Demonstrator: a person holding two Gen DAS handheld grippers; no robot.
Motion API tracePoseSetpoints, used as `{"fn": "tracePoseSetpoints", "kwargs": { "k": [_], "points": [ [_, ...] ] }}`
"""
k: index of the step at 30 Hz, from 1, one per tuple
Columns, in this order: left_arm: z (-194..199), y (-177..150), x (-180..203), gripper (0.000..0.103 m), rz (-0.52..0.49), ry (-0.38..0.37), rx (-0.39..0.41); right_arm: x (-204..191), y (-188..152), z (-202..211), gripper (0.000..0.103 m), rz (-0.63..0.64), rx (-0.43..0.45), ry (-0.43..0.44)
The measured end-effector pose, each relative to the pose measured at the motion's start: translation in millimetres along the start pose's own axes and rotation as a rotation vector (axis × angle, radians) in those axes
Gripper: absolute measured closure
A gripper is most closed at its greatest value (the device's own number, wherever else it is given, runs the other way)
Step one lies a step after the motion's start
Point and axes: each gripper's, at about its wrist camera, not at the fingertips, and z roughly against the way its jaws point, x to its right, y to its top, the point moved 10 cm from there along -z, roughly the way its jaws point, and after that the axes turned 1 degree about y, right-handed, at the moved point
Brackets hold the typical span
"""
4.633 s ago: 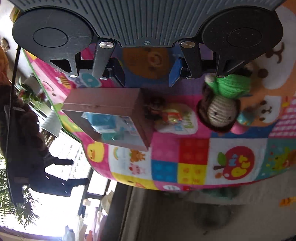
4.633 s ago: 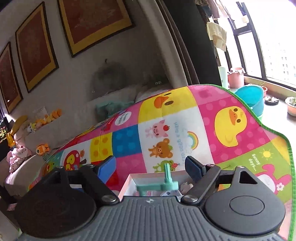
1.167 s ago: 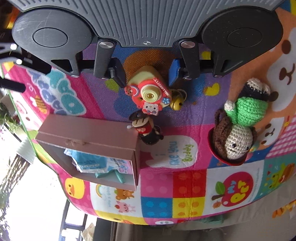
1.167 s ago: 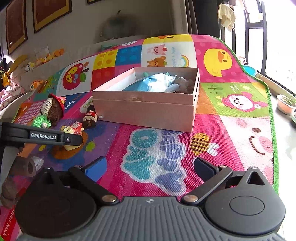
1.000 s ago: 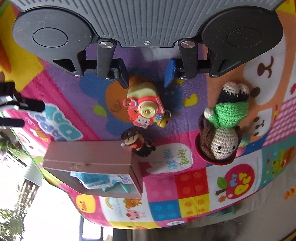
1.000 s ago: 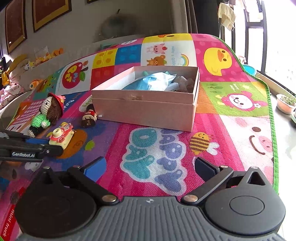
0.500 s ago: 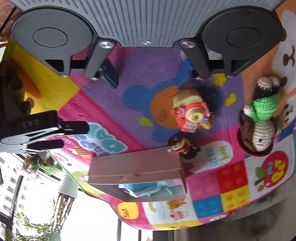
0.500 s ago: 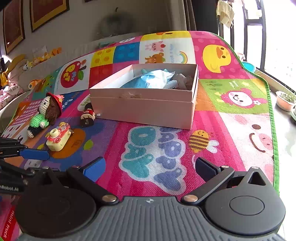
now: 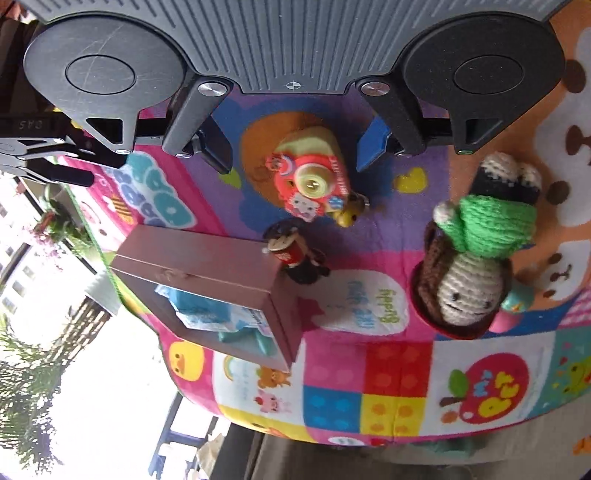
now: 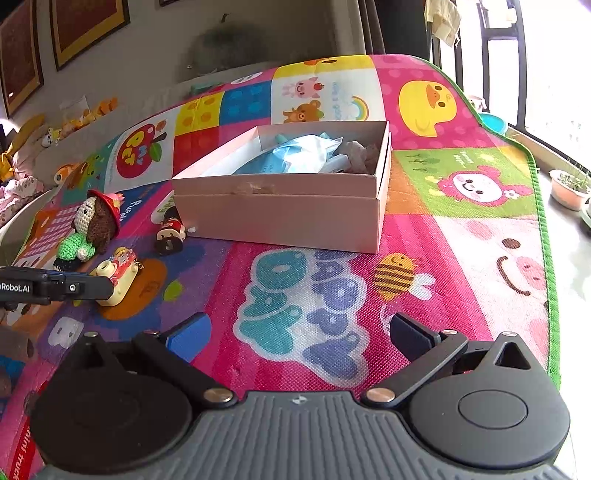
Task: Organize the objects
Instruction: 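Grasp the pink Hello Kitty toy with the left gripper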
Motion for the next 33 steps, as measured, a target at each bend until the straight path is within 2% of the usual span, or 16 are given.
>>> {"fn": "tracePoseSetpoints", "kwargs": {
  "k": [1,3,4,5,6,9,11,16,20,27,31,33],
  "points": [
    [-1,-3,11,0.025,-0.019,-0.054,-0.017,2,1,0,0.000,-0.014,0.003,-0.003],
    [-3,-20,44,0.027,-0.099,-0.206,-0.082,7,1,1,0.000,-0.043,0.009,-0.006],
    [-2,-27,57,0.027,-0.146,-0.235,-0.093,9,2,1,0.000,-0.058,0.012,-0.006],
    [0,-29,64,0.027,-0.183,-0.230,-0.086,11,2,1,0.000,-0.074,0.013,-0.006],
    [1,-32,68,0.027,-0.218,-0.195,-0.065,12,3,1,0.000,-0.085,0.012,-0.005],
    [5,-18,55,0.029,-0.264,-0.007,0.045,14,2,0,0.000,-0.100,0.010,-0.005],
    [5,-8,45,0.029,-0.245,0.060,0.082,14,2,0,0.000,-0.095,0.009,-0.003],
    [-10,2,30,0.029,-0.176,0.099,0.055,13,2,-2,0.000,-0.094,0.001,-0.005],
    [-28,1,29,0.029,-0.152,0.077,0.001,13,2,-2,0.000,-0.096,0.002,-0.004],
    [-41,5,35,0.032,-0.219,0.131,0.027,12,1,-1,0.000,-0.095,0.001,-0.003],
    [-29,-7,35,0.042,-0.269,0.138,0.044,10,0,-6,0.000,-0.075,-0.027,-0.011],
    [-16,-13,27,0.042,-0.234,0.125,0.056,4,1,-10,0.000,-0.037,-0.046,-0.016]
  ]
}}
